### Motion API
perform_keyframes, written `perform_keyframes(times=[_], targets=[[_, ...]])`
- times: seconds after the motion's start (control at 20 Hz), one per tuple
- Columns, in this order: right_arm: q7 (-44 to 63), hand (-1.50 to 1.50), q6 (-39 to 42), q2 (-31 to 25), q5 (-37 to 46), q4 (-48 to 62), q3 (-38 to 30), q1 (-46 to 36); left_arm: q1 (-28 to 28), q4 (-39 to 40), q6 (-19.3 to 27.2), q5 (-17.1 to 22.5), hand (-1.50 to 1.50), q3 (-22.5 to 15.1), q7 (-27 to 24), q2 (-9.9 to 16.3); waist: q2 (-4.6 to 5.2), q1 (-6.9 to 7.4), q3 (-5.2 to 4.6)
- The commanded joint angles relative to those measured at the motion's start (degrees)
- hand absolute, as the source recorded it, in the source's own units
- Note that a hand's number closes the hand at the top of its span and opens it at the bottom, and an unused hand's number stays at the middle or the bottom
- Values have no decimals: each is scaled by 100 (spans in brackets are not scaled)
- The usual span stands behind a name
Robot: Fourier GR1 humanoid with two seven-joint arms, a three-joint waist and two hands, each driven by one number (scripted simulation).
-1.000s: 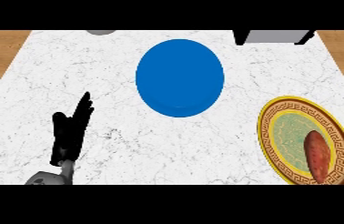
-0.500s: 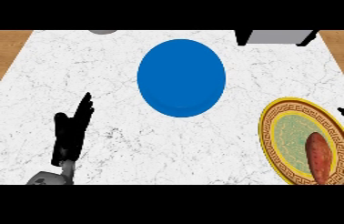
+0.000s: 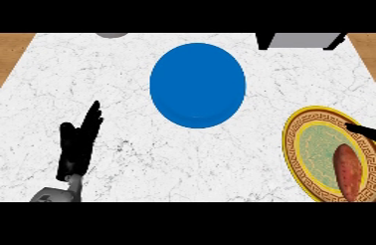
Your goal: Pick the sweet potato from the plate and place it in the plate
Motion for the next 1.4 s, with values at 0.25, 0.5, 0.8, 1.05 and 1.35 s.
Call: perform_keyframes(times=[0.25, 0.5, 0.8, 1.05, 1.35], targets=[[-724, -150, 78, 403, 913, 1008, -14, -497, 184, -73, -219, -257, 0, 206, -57, -221, 1, 2, 3], [-986, -150, -163, 454, 1128, 1137, -65, -246, 257, -261, -218, -364, 0, 180, 20, -406, 1, 3, 4], [-275, -150, 7, 948, 1327, 548, -145, -296, 322, -316, -652, -382, 0, 569, 27, -185, -5, -12, 1], [-530, -150, -1, 1046, 1752, 1240, -69, -748, 219, -92, -414, -673, 0, 445, 63, -585, 0, 3, 2], [-1046, 150, -705, 1211, 1941, 1180, -200, -551, 219, 76, -575, -668, 0, 655, -242, -617, -2, -13, 1]])
